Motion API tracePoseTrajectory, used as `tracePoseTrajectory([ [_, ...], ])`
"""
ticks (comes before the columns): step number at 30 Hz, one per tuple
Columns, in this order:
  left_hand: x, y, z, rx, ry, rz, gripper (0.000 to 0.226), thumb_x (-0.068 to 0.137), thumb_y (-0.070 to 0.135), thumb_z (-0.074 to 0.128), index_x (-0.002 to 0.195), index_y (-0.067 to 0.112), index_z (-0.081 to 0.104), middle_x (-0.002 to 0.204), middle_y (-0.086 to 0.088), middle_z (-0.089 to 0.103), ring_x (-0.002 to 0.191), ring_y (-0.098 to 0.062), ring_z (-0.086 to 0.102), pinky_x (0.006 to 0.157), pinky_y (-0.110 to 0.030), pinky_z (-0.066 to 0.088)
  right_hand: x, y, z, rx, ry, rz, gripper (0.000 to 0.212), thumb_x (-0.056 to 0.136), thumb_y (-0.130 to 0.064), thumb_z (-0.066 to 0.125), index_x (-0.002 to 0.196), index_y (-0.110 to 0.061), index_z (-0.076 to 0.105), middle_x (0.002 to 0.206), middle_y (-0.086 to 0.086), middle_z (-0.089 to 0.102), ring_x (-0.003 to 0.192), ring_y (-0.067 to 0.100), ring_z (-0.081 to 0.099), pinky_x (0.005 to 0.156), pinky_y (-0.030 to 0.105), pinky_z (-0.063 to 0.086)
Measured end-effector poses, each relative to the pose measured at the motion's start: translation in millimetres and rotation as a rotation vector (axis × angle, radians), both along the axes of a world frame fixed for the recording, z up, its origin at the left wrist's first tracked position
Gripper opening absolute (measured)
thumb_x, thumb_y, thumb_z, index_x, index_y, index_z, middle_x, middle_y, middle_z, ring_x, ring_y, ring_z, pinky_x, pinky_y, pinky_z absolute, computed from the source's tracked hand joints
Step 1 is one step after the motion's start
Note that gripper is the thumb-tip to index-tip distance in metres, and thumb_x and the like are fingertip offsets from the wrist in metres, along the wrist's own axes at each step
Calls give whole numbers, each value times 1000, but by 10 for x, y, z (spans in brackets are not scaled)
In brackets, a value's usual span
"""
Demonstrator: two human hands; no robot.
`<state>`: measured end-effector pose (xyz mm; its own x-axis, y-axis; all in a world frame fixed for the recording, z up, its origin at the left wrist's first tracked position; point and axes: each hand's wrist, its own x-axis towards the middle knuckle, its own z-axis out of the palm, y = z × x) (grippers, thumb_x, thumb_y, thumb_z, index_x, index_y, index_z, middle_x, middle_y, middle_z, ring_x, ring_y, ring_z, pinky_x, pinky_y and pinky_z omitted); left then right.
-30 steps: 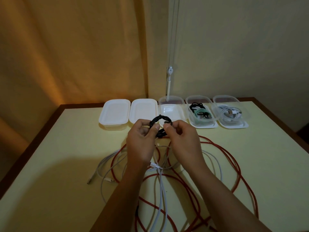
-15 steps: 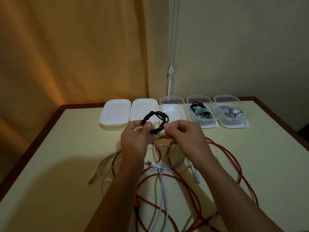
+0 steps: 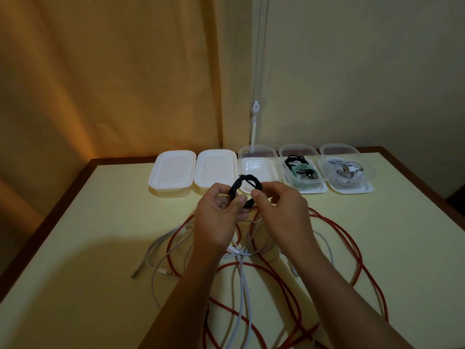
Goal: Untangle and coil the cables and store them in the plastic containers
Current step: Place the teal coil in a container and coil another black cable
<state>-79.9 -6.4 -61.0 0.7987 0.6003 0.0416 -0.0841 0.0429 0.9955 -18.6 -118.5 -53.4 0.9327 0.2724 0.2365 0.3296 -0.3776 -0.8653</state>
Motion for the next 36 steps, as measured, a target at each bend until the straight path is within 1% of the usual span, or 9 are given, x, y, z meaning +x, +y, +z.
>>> tracePoseTrajectory([
  [3, -9, 6, -3, -52, -13, -72, 8, 93, 5, 63, 97, 2, 56, 84, -15, 75, 73, -26, 75, 63, -26, 58, 38, -10, -19, 42, 17, 5, 19, 98, -25, 63, 111, -21, 74, 85, -18, 68, 81, -14, 61, 69, 6, 47],
  [7, -19, 30, -8, -83, -32, -115, 8, 93, 3, 62, 97, 0, 55, 87, -18, 74, 75, -28, 75, 65, -29, 59, 78, -45, -8, 45, 20, 46, 21, 100, -23, 58, 113, -22, 74, 91, -16, 71, 85, -12, 63, 66, 1, 43],
  [13, -31, 55, -21, -4, -5, -162, 4, 95, 7, 61, 95, 5, 58, 89, -13, 75, 78, -27, 75, 69, -30, 60, 38, -33, -4, -15, -40, 65, 24, 98, -29, 61, 118, -21, 73, 94, -11, 73, 84, -8, 64, 67, 4, 44],
  [18, -23, 50, -53, 28, 18, -179, 1, 95, 6, 60, 96, 6, 60, 90, -9, 75, 80, -23, 75, 69, -28, 59, 43, -40, 16, -58, -94, 115, 18, 97, -19, 63, 109, -18, 76, 81, -14, 67, 81, -12, 61, 64, 6, 43],
  [22, -2, 23, -50, 9, 16, -83, 4, 95, 8, 61, 97, 9, 58, 85, -11, 75, 71, -24, 74, 63, -26, 59, 52, -32, 30, -54, -13, 163, 18, 100, -24, 58, 104, -19, 75, 82, -10, 71, 82, -4, 62, 61, 10, 43],
  [25, 16, -10, -25, -68, -12, -56, 19, 93, 9, 64, 105, 11, 49, 84, -15, 74, 67, -26, 74, 60, -27, 58, 67, -63, 43, -3, 82, 163, 18, 101, -26, 56, 101, -20, 74, 80, -10, 71, 79, -2, 63, 60, 12, 43],
  [27, 19, -5, -22, -59, -20, -67, 17, 95, 10, 61, 109, 10, 51, 85, -13, 74, 68, -26, 74, 60, -27, 58, 61, -78, 55, 12, 136, 174, 19, 101, -27, 57, 99, -19, 74, 80, -7, 72, 78, 2, 65, 67, 20, 48],
  [31, 0, -5, -22, -28, -10, -104, 9, 101, 13, 53, 105, 9, 60, 88, -10, 73, 73, -24, 75, 62, -26, 59, 43, -58, 49, 38, 187, 168, 23, 100, -30, 58, 97, -13, 74, 85, 3, 74, 85, 20, 69, 82, 43, 54],
  [36, -44, 40, -6, -142, -13, -215, 17, 100, 19, 53, 112, 14, 63, 101, -11, 74, 91, -24, 74, 73, -29, 59, 50, -87, 44, 152, 364, 214, 21, 101, -29, 57, 101, -21, 77, 92, -1, 78, 93, 17, 72, 96, 48, 54],
])
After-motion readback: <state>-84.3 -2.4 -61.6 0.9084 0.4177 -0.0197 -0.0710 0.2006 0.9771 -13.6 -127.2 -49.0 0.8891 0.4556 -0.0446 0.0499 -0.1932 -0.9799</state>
